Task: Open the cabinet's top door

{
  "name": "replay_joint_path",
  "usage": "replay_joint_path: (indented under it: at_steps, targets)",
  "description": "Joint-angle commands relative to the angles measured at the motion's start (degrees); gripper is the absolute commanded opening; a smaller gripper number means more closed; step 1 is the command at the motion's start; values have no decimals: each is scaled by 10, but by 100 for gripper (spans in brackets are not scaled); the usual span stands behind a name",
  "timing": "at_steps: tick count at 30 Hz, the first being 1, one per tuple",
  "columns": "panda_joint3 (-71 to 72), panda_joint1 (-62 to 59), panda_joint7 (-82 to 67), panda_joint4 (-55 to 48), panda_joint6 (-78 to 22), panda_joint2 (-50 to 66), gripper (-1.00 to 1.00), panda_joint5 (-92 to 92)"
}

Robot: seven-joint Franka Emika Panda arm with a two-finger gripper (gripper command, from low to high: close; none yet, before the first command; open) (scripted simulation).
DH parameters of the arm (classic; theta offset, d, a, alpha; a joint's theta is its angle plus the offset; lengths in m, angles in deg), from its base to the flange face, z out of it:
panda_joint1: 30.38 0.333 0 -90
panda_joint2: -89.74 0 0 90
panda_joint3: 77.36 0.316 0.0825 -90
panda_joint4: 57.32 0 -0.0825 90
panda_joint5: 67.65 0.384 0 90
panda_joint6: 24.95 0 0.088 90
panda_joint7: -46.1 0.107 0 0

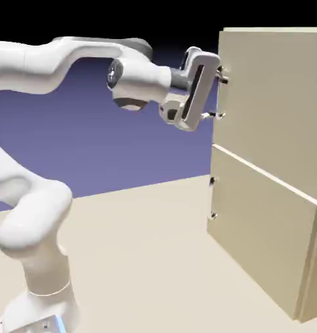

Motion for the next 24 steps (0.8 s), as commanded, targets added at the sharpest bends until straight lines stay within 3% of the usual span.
replay_joint_path:
  at_steps: [1,24]
  targets:
    - [9,-8,9,-6,0,-3,0,25]
    - [221,-196,215,-136,5,-63,0,598]
